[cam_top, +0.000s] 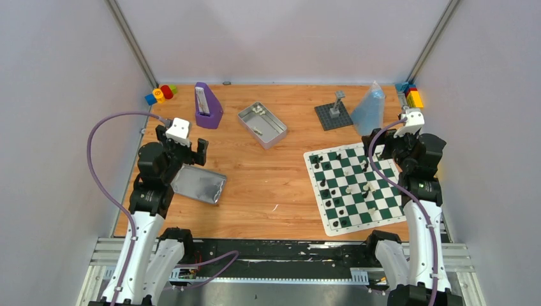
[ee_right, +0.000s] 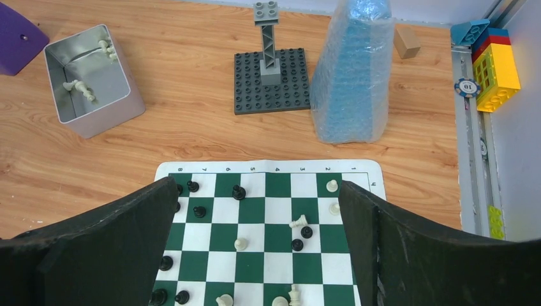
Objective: Set up the chess pieces on the board
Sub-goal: Adjust the storage box at the center of the board.
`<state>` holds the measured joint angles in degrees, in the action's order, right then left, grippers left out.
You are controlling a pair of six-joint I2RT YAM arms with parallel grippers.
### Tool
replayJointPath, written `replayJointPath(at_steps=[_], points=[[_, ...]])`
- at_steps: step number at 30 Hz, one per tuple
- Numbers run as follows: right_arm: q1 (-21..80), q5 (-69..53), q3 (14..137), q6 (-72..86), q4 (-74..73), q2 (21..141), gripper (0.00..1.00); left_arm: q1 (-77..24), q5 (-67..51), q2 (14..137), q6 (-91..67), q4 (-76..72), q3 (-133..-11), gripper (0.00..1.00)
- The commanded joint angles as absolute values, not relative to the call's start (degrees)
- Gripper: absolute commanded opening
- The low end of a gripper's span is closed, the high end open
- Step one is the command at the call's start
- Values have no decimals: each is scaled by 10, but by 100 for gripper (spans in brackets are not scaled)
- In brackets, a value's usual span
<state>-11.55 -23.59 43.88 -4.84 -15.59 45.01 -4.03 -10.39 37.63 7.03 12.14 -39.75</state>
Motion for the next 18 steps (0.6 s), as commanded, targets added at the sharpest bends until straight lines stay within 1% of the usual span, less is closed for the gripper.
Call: replayJointPath(at_steps=[1, 12, 18], points=[[-118, -249, 439, -53, -142, 446, 100, -37, -109, 368, 79, 108, -398, 100], [-118, -257, 437, -54, -142, 444, 100, -37, -108, 362, 88, 113, -399, 100], [-118, -259, 437, -57, -142, 442, 100, -37, -113, 362, 118, 154, -429, 100]])
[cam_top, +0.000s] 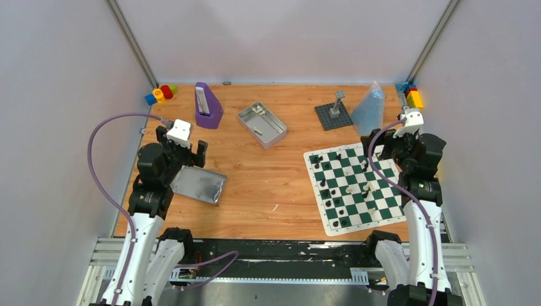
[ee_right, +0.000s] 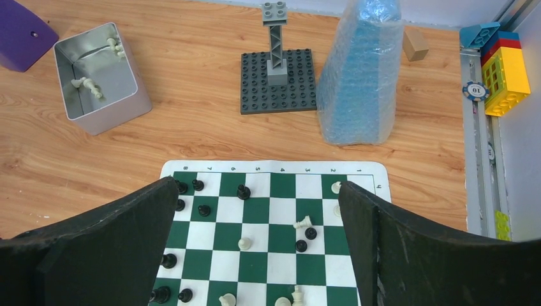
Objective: Set up the chess pieces on the board
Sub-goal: Adjust the storage box at the center of the board.
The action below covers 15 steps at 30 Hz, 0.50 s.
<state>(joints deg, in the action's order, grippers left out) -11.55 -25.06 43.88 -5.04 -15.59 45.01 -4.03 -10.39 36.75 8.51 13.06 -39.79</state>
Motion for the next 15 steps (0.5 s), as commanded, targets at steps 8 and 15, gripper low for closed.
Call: replayJointPath(at_steps=[8, 15], points=[[-116, -286, 438, -73, -148, 451, 100, -37, -240, 373, 139, 215, -461, 100], [-50, -283, 462, -91, -147, 505, 100, -37, -290, 386, 134, 209, -446, 100]])
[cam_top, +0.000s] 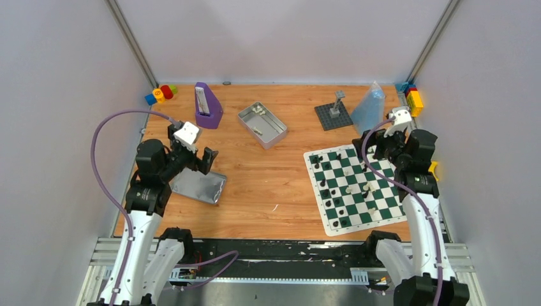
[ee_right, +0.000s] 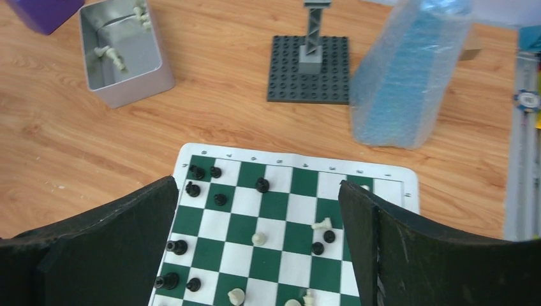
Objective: Set up the chess pieces on the board
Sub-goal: Adjust the storage box at the center of the board.
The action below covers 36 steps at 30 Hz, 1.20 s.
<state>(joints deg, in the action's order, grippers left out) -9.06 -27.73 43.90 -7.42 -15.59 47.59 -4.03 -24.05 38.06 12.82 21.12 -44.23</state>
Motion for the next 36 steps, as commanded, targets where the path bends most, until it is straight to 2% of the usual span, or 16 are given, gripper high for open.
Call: replayJointPath(at_steps=[1, 7, 23, 36], points=[[-34, -275, 467, -93, -144, 515, 100, -37, -291, 387, 133, 206, -442, 100], [75, -215, 498, -122, -133, 585, 99, -37, -295, 394, 137, 199, -431, 100], [304, -181, 538, -227, -88, 736, 89, -36, -300, 423, 150, 197, -423, 100], [371, -159, 782, -247, -83, 1046, 84, -36, -260, 424, 139, 190, -426, 100]])
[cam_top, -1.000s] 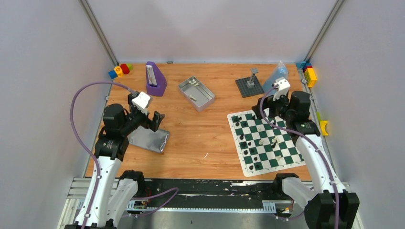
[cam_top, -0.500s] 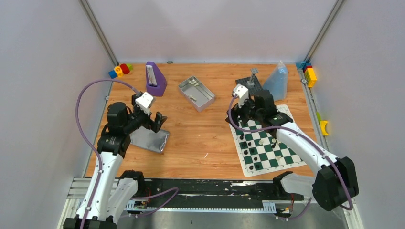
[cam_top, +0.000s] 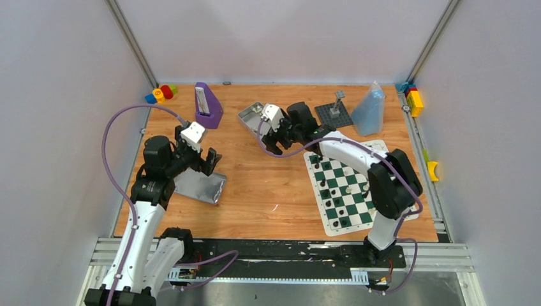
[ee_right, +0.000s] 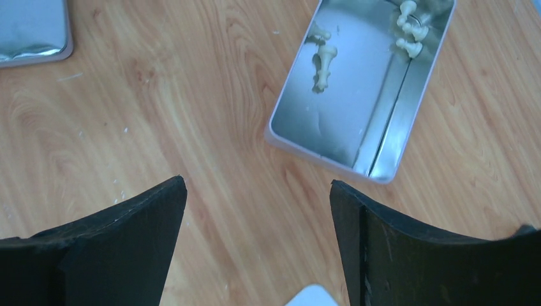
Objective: Set up the chess pieces on the board
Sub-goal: Adjust the storage box at the center of the board.
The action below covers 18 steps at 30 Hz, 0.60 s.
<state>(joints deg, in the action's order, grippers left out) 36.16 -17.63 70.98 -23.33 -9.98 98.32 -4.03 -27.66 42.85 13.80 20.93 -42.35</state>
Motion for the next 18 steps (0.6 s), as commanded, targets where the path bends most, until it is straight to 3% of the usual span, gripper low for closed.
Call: replayJointPath(at_steps=[1, 8, 18], points=[[372, -158, 802, -247, -86, 1067, 83, -36, -258, 424, 139, 189, -426, 100], [382, -156, 898, -253, -113, 1175, 81, -36, -251, 420, 143, 187, -424, 100], [412, -180, 917, -223, -157, 1209, 81, -36, -245, 412, 145, 186, -423, 100]])
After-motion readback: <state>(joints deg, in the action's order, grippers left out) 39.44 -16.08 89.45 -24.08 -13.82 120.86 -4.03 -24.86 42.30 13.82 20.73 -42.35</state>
